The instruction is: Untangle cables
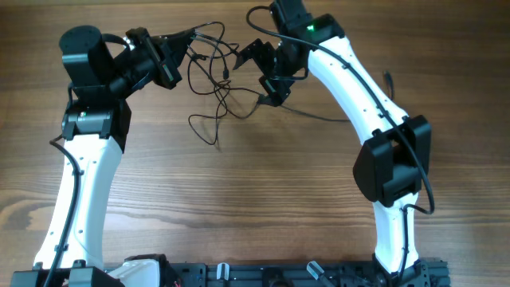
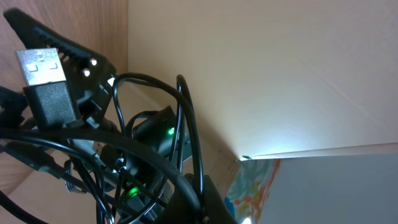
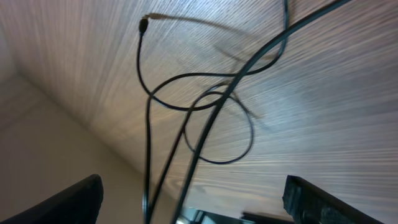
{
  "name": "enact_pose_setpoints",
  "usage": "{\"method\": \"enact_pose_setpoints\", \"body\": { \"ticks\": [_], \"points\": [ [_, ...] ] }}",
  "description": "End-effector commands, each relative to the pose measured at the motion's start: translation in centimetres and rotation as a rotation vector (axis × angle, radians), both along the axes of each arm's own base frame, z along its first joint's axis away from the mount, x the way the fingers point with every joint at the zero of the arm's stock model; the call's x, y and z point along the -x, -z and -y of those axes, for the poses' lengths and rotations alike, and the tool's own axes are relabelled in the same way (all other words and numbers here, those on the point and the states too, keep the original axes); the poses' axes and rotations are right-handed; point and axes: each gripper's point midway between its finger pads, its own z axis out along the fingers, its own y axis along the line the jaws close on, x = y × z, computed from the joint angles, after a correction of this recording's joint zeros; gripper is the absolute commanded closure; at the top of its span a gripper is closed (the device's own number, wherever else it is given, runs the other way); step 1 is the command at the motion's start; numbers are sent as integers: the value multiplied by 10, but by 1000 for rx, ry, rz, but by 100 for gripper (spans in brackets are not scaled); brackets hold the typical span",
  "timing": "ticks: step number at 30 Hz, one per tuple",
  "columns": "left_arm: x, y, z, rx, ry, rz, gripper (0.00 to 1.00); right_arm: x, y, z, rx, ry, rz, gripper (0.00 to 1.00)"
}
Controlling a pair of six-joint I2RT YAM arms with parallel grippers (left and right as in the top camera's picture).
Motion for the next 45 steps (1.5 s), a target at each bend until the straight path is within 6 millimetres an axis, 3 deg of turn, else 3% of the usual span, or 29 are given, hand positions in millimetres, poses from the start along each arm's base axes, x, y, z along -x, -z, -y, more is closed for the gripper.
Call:
{"method": "enact_pose_setpoints", "body": {
  "ticks": [1, 3, 6, 7, 9, 14, 18, 26, 30, 33, 37, 39, 40, 43, 45],
  "points": [
    [7, -13, 3, -12, 26, 51, 96, 11, 24, -24, -1, 37, -102, 10],
    [8, -14, 4, -11, 31, 51, 96, 14, 31, -28, 20, 40, -112, 20],
    [8, -14, 4, -10, 33, 51, 96, 6, 42, -18, 92, 77, -83, 28],
    [8, -14, 4, -10, 33, 51, 96, 3, 43, -15, 106, 87, -70, 41],
    [8, -14, 4, -10, 33, 51, 96, -4, 46, -10, 140, 93, -28, 52],
    [8, -14, 4, -15, 34, 56, 96, -19, 59, 24, 342, 105, 89, 53],
    [8, -13, 4, -28, 36, 65, 96, -23, 58, 22, 338, 84, 116, 53],
    [8, -13, 4, -28, 36, 66, 96, -10, 56, 6, 269, 78, 55, 53],
    [8, -13, 4, -28, 36, 66, 96, -5, 69, 0, 274, 79, 20, 54],
    [8, -13, 4, -28, 36, 65, 96, -7, 71, 0, 279, 80, 22, 64],
    [8, -13, 4, -28, 36, 66, 96, -9, 72, 3, 288, 82, 34, 67],
    [8, -13, 4, -28, 36, 65, 96, -10, 73, 5, 305, 80, 44, 90],
    [8, -13, 4, -28, 36, 65, 96, -11, 73, 7, 310, 59, 59, 96],
    [9, -7, 4, -42, 40, 50, 96, -17, 67, 16, 337, 14, 112, 96],
    [12, 3, 4, -76, 51, 36, 96, -24, 48, 30, 364, 1, 179, 96]
  ]
}}
